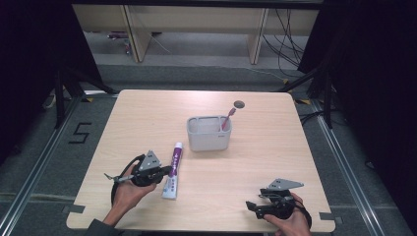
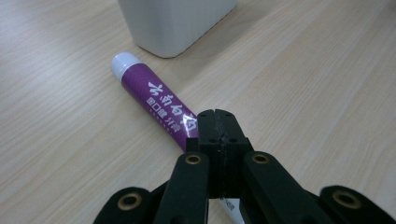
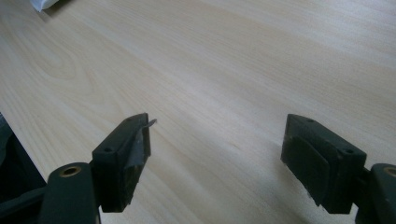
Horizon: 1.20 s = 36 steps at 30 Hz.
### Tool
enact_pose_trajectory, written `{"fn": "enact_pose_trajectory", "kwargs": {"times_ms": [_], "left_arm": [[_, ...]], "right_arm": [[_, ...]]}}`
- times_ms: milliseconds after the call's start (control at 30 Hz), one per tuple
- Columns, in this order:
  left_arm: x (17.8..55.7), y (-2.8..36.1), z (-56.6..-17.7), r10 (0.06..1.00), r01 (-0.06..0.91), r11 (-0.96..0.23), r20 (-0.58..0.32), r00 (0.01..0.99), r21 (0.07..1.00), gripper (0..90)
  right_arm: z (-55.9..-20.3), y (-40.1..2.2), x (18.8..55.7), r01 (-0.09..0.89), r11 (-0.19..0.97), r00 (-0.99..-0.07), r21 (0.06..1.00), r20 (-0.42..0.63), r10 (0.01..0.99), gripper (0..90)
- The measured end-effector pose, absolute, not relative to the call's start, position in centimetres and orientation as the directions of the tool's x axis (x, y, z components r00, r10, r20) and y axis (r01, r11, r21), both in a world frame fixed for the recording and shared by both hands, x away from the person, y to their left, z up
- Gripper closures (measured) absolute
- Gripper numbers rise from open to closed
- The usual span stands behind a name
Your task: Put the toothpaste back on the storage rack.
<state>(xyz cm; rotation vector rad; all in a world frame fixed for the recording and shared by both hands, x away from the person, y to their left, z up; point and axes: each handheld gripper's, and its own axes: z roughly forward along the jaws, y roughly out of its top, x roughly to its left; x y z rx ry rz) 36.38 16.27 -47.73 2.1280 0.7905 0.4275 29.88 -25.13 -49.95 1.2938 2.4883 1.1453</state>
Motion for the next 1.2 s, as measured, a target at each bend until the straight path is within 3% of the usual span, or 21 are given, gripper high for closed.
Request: {"fn": "enact_pose_trajectory", "kwargs": {"times_ms": [300,1200], "left_arm": [[37.7,15.4,-47.7,0.663,0.391,-0.488,0.04,0.747,0.78,89.8],[43.1,13.0,-47.3,0.664,0.409,-0.522,0.056,0.746,0.749,89.8]], "right_arm": [[-49.9,-25.3,29.9,0.642,0.371,-0.628,0.671,0.182,0.757,24.7],[-49.9,-25.1,29.8,0.642,0.366,-0.631,0.674,0.192,0.752,24.8]]}}
